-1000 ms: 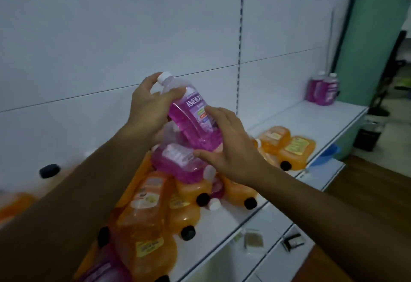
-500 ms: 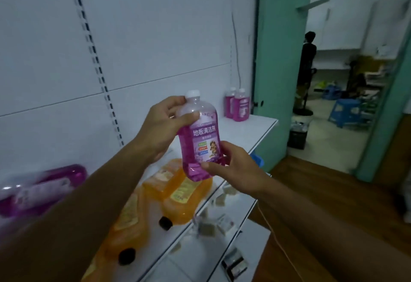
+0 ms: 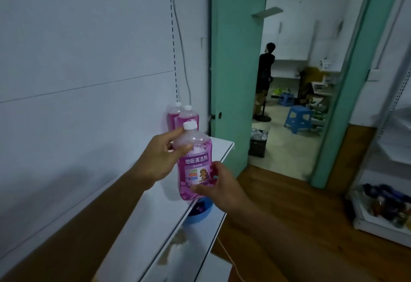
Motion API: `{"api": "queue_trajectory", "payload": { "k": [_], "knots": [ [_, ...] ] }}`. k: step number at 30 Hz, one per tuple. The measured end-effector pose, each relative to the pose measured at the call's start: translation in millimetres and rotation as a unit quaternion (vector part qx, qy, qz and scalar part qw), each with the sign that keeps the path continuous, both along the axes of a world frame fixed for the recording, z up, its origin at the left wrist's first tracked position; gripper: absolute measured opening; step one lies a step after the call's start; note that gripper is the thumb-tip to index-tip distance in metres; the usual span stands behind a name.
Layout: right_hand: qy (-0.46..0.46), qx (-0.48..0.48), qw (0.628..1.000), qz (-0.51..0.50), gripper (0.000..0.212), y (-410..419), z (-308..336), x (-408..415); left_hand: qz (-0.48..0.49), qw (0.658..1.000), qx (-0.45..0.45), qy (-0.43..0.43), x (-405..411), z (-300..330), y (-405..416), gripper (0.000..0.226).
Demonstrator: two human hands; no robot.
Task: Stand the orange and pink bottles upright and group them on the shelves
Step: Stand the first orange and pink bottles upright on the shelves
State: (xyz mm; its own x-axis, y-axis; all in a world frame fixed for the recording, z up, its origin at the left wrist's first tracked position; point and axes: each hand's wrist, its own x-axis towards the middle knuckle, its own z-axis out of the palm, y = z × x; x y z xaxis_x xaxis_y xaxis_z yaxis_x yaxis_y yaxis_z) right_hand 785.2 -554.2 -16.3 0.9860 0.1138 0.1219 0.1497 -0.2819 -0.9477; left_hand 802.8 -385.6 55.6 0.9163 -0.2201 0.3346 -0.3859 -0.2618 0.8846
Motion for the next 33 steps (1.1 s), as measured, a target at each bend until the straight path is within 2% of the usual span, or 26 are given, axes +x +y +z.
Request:
{"api": "queue_trajectory", "payload": {
  "k": [7, 12, 15, 19, 23, 33],
  "knots": [
    [-0.006, -0.025, 0.998, -0.049, 0.055, -1, -10, 144, 0.011, 1.000, 0.007, -0.019, 140, -12, -5, 0.049],
    [0.008, -0.067, 0.997, -0.046, 0.060, -1, -18, 213, 0.038, 0.997, 0.060, -0.026, 208, -29, -6, 0.050],
    [0.012, -0.082, 0.996, -0.035, 0.060, -2, -24, 238, 0.055, 0.990, 0.116, -0.062, 233, -36, -6, 0.044],
    [0.020, -0.106, 0.994, -0.032, 0.057, -5, -33, 257, 0.059, 0.982, 0.168, -0.070, 244, -39, -10, 0.050],
    [0.023, -0.130, 0.991, -0.016, 0.057, -8, -40, 264, 0.091, 0.977, 0.179, -0.072, 245, -47, -14, 0.035],
    [0.034, -0.131, 0.991, 0.012, 0.064, -8, -45, 265, 0.137, 0.968, 0.207, -0.028, 219, -48, -21, 0.054]
  ]
}}
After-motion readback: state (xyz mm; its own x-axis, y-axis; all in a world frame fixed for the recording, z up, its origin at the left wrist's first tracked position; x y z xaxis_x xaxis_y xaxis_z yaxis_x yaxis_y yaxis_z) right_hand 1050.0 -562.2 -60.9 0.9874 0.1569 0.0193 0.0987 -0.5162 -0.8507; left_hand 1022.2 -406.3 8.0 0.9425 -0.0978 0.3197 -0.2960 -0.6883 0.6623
